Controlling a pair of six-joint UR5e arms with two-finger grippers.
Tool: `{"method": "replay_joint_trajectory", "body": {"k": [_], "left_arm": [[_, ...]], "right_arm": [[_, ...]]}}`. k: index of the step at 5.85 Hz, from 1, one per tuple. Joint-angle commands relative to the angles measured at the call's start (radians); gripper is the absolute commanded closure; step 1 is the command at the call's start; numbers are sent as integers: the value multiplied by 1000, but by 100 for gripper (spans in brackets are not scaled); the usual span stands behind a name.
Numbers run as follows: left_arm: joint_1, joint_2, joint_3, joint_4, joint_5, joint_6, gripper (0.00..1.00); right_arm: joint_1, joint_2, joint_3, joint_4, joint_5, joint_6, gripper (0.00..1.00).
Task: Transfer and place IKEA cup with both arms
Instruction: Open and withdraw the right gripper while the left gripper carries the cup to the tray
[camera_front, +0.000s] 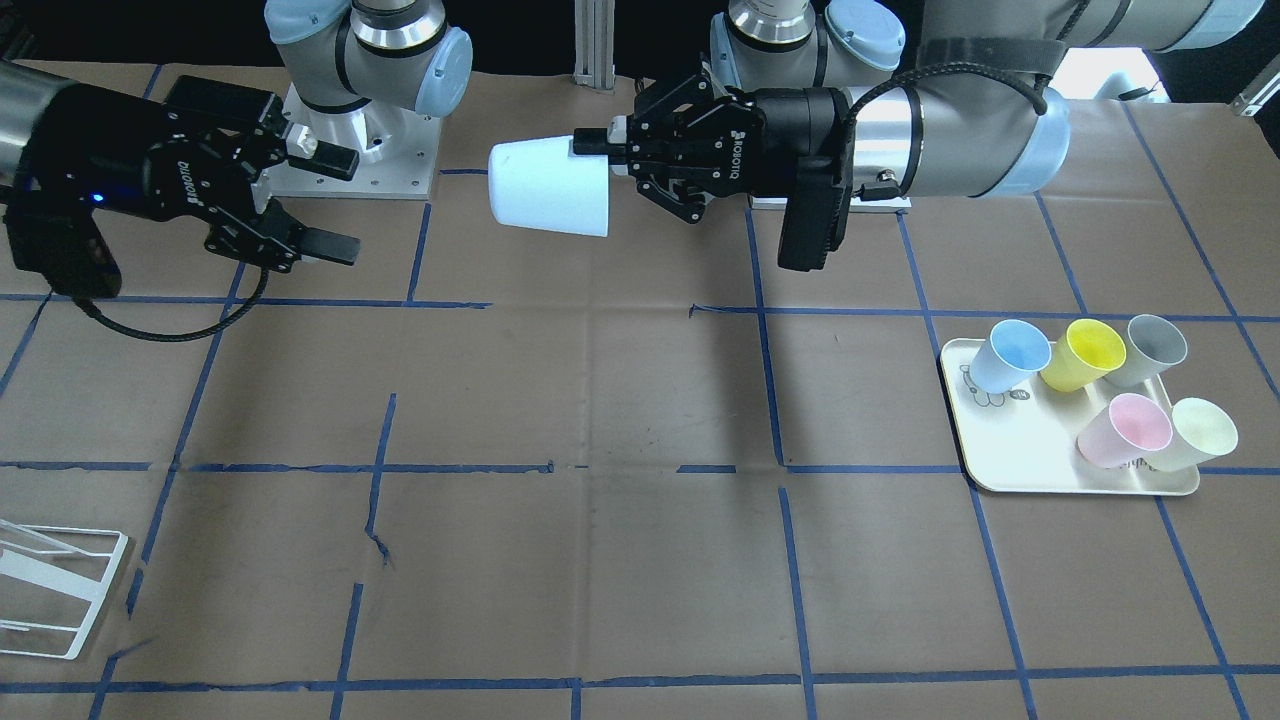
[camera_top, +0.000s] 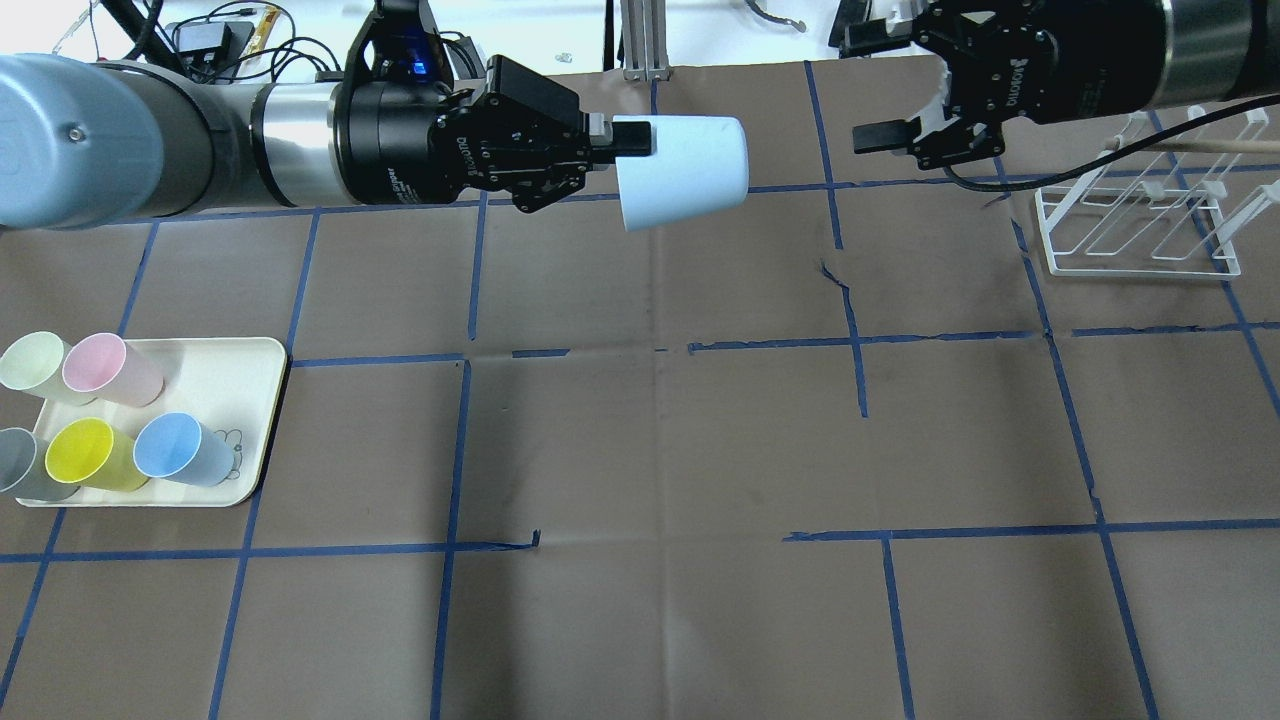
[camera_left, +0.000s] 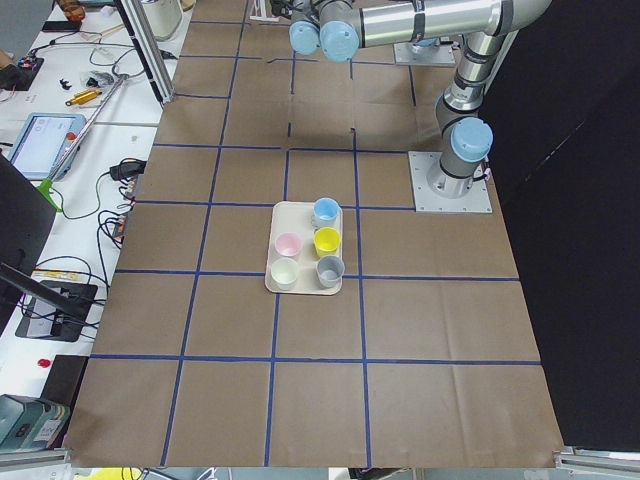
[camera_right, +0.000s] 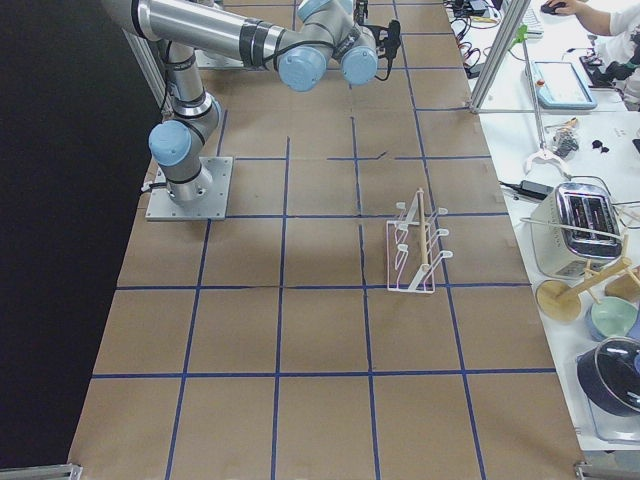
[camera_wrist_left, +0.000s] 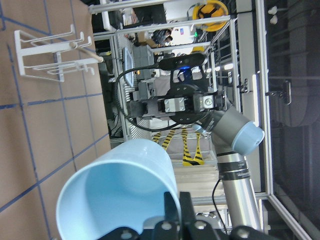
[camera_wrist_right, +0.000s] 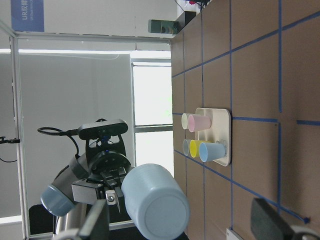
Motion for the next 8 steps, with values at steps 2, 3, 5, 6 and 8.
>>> {"method": "replay_joint_trajectory", "body": {"k": [2,3,5,6,8], "left_arm": [[154,-12,0,192,510,-100,100],[178,-29,-12,352,694,-251,100],[186,-60,-20,591,1061,-607,100],[192,-71,-23,686,1172,-636,99],[283,-150,-84,914,1465,-629,99]], "right_arm": [[-13,-24,-99,-424,-401,556,0],[29,-28,-102,-445,-526,595,0],[175,-22,-104,-573,-822,774,0],[282,-15,-104,-636,-986,850,0],[364,-1,-93,-673,-1101,909,0]]}}
